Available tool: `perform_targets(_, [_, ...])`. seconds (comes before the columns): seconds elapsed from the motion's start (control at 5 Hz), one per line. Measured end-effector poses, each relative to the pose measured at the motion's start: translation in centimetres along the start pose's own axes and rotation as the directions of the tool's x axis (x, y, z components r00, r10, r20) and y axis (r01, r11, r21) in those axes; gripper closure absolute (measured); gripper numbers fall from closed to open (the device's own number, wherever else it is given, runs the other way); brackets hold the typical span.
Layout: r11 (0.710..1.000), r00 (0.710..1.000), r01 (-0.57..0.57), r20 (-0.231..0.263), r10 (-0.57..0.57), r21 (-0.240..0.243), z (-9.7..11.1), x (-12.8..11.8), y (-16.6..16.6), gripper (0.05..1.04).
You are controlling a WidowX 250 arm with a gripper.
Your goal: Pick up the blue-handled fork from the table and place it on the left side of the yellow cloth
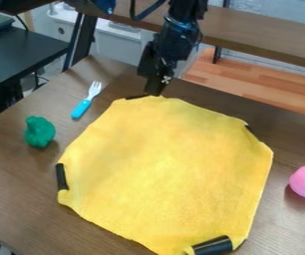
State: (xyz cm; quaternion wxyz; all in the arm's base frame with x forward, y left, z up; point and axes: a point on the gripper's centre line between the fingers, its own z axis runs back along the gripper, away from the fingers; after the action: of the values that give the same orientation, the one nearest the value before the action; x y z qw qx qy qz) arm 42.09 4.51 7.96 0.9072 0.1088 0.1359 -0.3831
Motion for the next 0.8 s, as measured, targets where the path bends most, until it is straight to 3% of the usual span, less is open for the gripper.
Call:
perform_targets(0.2, [0.999, 1.000, 0.014, -0.027, -0.015, -0.037, -1.9, 0.5, -0.5, 0.083])
perform_targets(0.4, [0.997, 1.000, 0.011, -0.018, -0.013, -0.081, -4.3, -0.1, -0.8, 0.083])
perform_targets(0.8, [0.977, 0.979, -0.199, 0.030, 0.201, -0.075, -5.6, -3.6, 1.3, 0.083])
